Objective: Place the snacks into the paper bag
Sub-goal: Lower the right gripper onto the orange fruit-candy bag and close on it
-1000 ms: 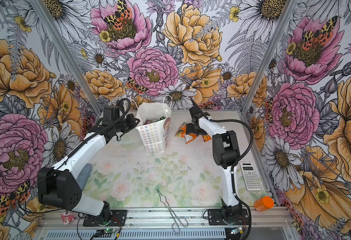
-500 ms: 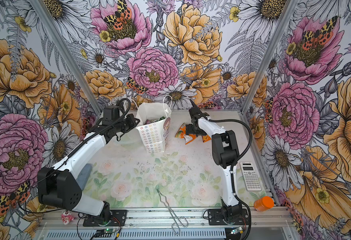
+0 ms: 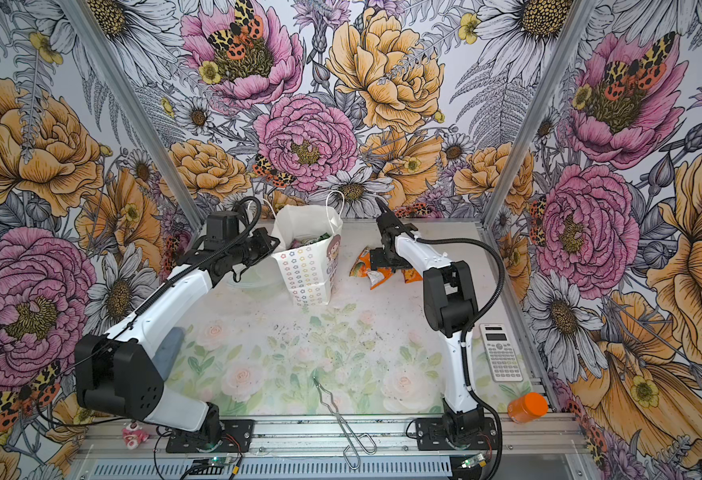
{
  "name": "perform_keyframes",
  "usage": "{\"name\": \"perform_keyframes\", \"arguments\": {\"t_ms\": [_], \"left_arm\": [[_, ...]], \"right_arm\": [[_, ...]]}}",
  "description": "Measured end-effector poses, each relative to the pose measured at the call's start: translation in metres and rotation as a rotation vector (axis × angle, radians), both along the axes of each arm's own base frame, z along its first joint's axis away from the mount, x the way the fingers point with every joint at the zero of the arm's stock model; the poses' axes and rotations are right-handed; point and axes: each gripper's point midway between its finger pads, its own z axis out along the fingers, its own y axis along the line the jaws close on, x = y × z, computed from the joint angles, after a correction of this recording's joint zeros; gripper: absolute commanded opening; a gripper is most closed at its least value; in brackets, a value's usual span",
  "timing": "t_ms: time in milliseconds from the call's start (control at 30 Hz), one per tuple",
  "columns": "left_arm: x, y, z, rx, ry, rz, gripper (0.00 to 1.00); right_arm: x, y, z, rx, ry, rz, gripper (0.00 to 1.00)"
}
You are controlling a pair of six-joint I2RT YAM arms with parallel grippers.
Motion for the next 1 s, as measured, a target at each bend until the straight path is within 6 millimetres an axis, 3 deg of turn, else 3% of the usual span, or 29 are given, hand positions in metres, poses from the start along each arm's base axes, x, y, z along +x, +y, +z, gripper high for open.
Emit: {"name": "perform_keyframes", "arguments": {"t_ms": [1000], "left_arm": [[0.0,0.0,0.0,0.0,0.0,0.001,0.0]], "right_arm": [[0.008,0.03,0.042,0.021,-0.098,0.391,1.0]]}}
